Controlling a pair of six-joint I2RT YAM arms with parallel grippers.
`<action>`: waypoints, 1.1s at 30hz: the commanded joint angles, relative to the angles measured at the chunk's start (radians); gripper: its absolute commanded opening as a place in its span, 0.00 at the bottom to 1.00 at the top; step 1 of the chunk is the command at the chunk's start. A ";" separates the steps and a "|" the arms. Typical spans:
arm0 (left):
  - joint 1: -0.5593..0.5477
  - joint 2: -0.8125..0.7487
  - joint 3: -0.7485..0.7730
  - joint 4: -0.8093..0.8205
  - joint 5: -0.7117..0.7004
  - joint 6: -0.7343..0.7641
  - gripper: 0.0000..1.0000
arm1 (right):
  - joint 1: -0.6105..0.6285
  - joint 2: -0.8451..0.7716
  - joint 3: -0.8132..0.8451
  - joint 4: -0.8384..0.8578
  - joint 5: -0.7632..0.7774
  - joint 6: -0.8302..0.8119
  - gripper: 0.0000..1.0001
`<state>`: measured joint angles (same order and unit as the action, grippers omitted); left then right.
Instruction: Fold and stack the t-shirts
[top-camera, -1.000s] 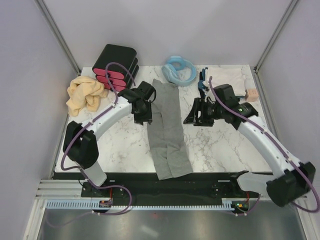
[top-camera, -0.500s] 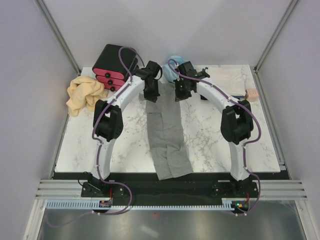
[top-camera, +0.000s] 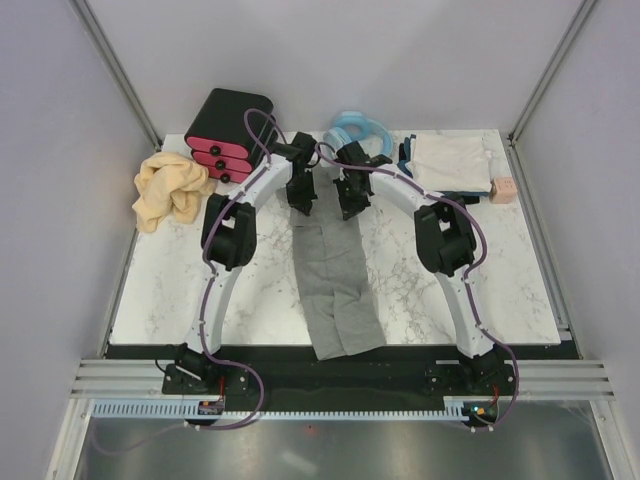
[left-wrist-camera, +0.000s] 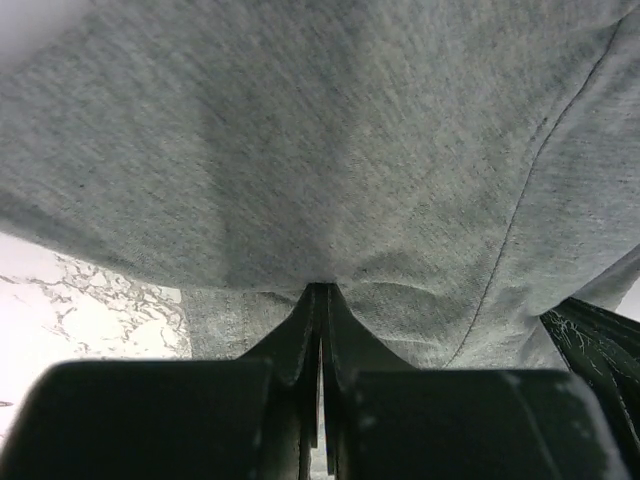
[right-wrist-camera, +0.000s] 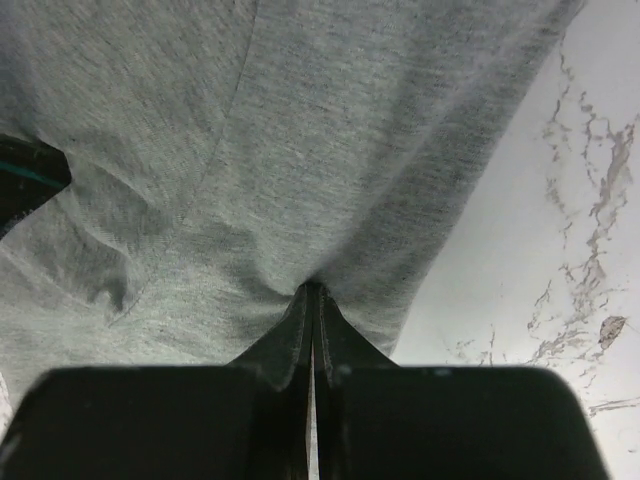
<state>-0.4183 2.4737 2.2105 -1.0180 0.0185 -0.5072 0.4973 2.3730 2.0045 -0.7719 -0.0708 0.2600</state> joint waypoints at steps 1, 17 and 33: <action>-0.004 0.002 -0.043 -0.019 -0.014 0.012 0.02 | 0.033 0.081 0.054 -0.012 -0.007 -0.030 0.00; 0.088 0.089 0.092 -0.028 -0.104 -0.051 0.02 | 0.067 0.158 0.148 -0.056 0.065 -0.022 0.00; 0.111 0.122 0.112 -0.034 -0.098 -0.059 0.02 | 0.044 0.230 0.322 -0.084 0.141 0.007 0.04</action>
<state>-0.3229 2.5599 2.3661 -1.0576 -0.0242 -0.5533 0.5537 2.5023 2.2253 -0.7845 0.0097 0.2657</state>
